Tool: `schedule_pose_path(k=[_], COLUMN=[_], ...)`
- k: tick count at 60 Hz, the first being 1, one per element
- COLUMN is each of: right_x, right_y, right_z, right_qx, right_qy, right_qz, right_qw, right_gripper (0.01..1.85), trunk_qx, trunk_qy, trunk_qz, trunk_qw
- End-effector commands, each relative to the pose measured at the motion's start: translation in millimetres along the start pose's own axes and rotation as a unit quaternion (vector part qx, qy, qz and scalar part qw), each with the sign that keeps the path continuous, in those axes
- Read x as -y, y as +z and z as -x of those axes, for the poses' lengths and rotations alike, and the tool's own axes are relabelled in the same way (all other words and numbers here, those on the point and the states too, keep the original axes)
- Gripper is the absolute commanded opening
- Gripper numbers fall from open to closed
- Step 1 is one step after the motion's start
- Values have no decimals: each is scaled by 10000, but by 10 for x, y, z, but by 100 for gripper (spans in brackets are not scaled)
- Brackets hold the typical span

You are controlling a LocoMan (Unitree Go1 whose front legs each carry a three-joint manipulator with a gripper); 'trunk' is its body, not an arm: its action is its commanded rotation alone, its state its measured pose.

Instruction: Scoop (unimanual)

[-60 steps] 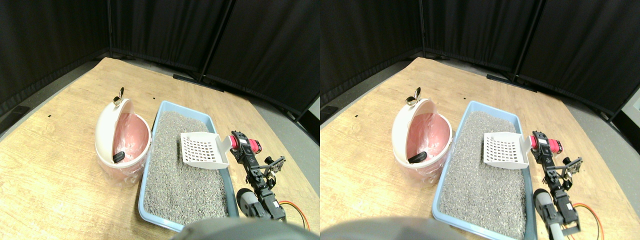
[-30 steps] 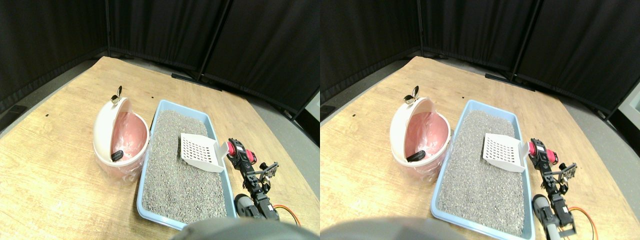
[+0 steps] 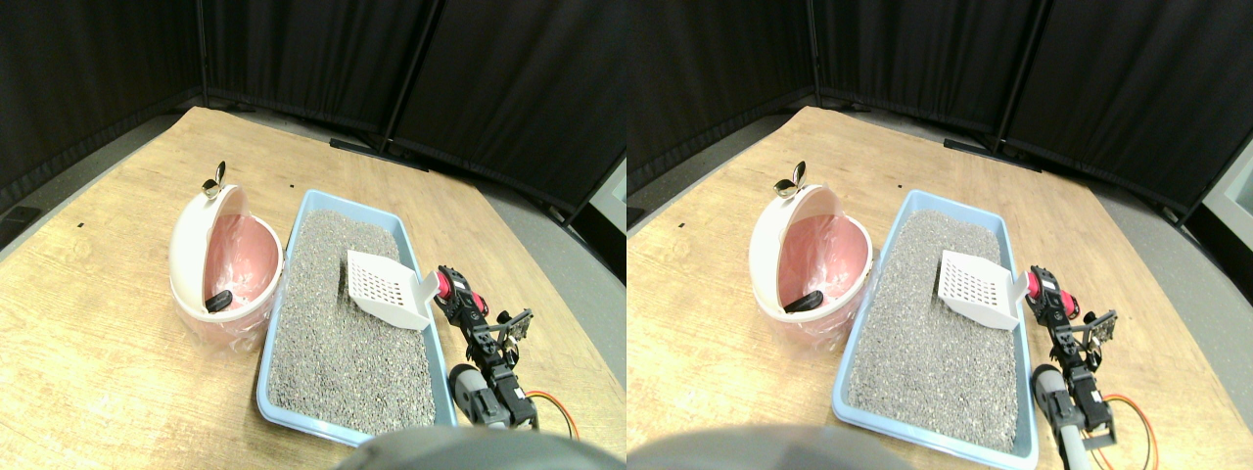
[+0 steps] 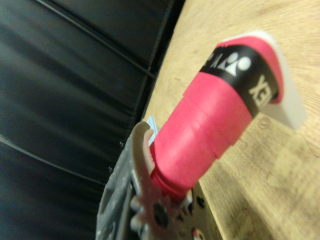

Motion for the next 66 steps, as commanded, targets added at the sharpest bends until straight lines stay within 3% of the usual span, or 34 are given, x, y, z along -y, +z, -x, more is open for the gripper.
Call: schedule_pose_path(k=[1,8,13,21,49,56,57,66], right_x=[-91,-73,-55,-55,-35,-50,-48,-16], right_y=[195,235,252,296,381,425,432,435], right_z=[6,27,26,61,229,295,301,356], right_qx=[-146,-450,-523,-598,-499,-385,-310,-98], right_qy=[-293,-219,-77,-40,195,180,328,570], right_qz=[233,165,2,22,-66,-27,-64,-173], right_qw=[9992,9986,9986,9982,9985,9991,9990,9982], right_gripper=[73,127,141,144,127,114,111,87], trunk_qx=[38,41,51,48,71,68,68,76], trunk_qy=[121,99,96,90,83,61,61,48], trunk_qz=[119,115,108,117,127,114,114,113], trunk_qw=[9998,9999,9999,9999,9999,9999,9999,9999])
